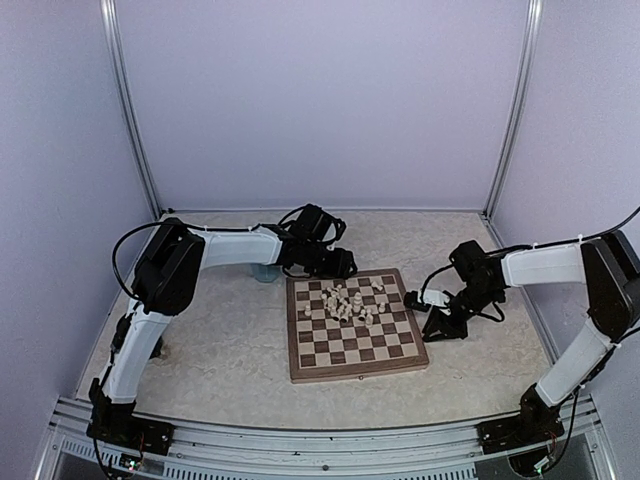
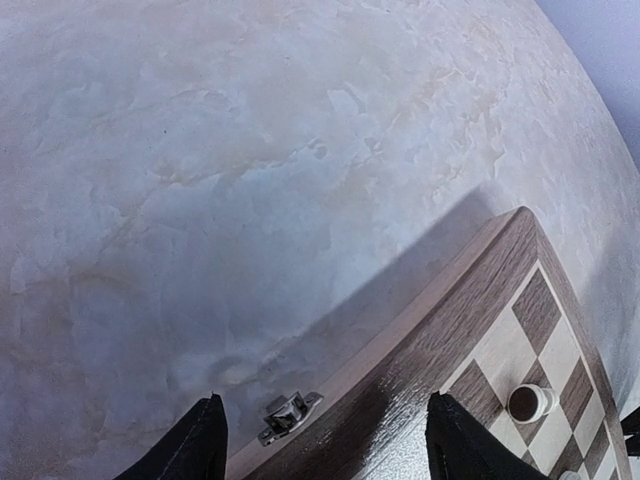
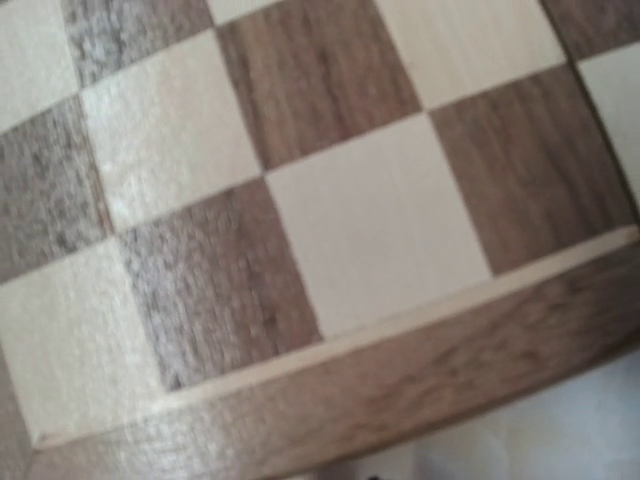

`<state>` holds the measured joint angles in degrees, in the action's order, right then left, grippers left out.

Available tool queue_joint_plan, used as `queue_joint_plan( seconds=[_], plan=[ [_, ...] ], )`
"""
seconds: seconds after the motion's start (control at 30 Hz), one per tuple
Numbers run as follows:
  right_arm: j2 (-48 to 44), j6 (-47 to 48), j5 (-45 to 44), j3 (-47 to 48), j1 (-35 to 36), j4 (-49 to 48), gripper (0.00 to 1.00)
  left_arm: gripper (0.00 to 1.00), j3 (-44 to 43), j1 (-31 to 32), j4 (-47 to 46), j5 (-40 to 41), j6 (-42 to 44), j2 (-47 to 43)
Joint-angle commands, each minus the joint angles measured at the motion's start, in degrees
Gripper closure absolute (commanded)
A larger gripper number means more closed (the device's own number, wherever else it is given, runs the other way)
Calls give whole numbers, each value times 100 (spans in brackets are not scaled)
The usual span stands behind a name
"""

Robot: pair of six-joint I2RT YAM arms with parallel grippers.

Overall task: Set up the chess pieces on the board
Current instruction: Adjust the chessboard at the center of the board, then pick up the king from the chessboard.

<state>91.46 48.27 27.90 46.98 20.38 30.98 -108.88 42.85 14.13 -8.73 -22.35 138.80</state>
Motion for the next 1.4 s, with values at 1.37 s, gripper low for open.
queue_joint_plan(
  seconds=[1.37],
  plan=[
    [1658,-1551,-849,3326,1817,179,65,27,4039,-277,-885,1609,926,-5133]
  ],
)
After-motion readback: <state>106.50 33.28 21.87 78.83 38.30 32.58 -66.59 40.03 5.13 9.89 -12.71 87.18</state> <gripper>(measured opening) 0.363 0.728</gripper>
